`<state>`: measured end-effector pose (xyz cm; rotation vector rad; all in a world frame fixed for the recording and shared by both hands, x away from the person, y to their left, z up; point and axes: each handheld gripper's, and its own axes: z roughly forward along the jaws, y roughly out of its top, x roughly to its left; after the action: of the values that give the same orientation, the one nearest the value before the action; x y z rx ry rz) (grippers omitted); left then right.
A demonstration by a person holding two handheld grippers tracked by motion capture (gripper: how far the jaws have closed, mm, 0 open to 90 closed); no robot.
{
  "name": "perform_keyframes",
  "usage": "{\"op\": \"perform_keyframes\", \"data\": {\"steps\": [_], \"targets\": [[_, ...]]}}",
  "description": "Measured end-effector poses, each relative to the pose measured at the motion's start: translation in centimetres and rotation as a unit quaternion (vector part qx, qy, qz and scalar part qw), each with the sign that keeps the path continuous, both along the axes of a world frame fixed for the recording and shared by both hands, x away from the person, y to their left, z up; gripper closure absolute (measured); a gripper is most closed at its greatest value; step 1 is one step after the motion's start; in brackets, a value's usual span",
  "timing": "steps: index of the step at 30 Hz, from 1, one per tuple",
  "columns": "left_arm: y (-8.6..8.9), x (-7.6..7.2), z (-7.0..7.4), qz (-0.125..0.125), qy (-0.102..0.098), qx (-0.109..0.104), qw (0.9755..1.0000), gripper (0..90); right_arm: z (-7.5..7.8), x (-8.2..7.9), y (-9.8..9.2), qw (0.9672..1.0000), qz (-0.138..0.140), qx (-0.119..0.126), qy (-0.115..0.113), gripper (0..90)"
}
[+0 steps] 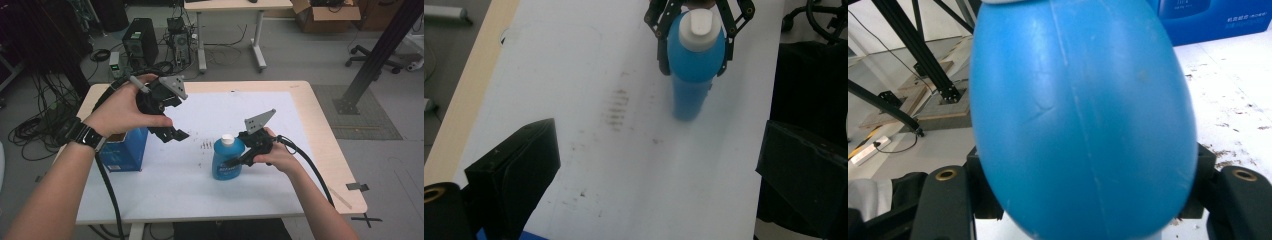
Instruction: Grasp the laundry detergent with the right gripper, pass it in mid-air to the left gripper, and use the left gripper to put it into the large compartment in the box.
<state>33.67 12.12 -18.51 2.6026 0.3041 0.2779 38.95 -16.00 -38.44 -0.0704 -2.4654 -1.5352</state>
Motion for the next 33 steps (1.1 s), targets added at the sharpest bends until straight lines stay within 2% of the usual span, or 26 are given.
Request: {"op": "perform_keyframes", "data": {"steps": [19,28,33], "targets": [[-0.09,-0.12,0.10,-0.002,-0.001,-0.002,1.0000,4.0,-0.11,0.04,-0.14,1.0000,-0.004,0.004,-0.005,37.4],[-0.50,-0.04,0.00,-0.004,0.002,0.002,1.0000,3.9,0.11,-0.26,-0.06,0.9997,-0.008,0.005,-0.023,40.1],[-0.85,0.06,0.10,-0.004,0.005,0.004,1.0000,3.8,0.42,-0.20,0.09,0.9996,-0.010,-0.002,-0.025,40.7]]}}
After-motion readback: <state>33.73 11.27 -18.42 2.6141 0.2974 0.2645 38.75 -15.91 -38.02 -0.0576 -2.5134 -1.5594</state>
